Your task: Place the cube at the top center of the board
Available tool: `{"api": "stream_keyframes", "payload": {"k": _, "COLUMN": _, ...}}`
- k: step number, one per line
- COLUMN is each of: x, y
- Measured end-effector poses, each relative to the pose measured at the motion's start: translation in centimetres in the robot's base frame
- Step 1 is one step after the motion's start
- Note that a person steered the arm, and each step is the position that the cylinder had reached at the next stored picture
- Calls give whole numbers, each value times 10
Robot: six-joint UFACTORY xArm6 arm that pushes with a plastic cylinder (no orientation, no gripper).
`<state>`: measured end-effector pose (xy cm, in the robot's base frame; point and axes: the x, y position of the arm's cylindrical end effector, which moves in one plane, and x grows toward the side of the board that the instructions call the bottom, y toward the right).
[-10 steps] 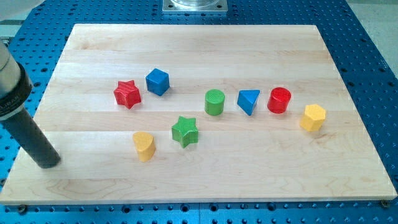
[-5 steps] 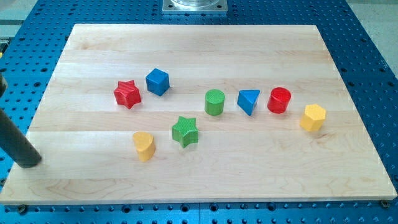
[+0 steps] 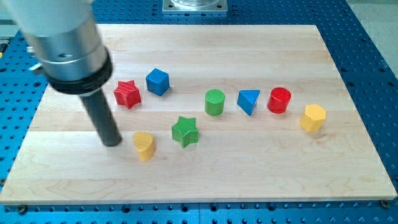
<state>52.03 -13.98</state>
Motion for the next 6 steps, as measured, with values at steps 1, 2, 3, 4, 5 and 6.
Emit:
{"api": "stream_keyframes", "payload": {"k": 1, "x": -15, "y": -4}}
{"api": "stream_keyframes", "payload": {"k": 2, "x": -59, "y": -6}}
{"api": "stream_keyframes", "payload": {"k": 3, "x": -95, "y": 13}}
{"api": "stream_keyframes", "payload": {"k": 4, "x": -131, "y": 55}}
{"api": "stream_keyframes", "payload": {"k": 5, "x": -138, "y": 104}}
{"api": "stream_keyframes", "payload": {"k": 6, "x": -138, "y": 93}}
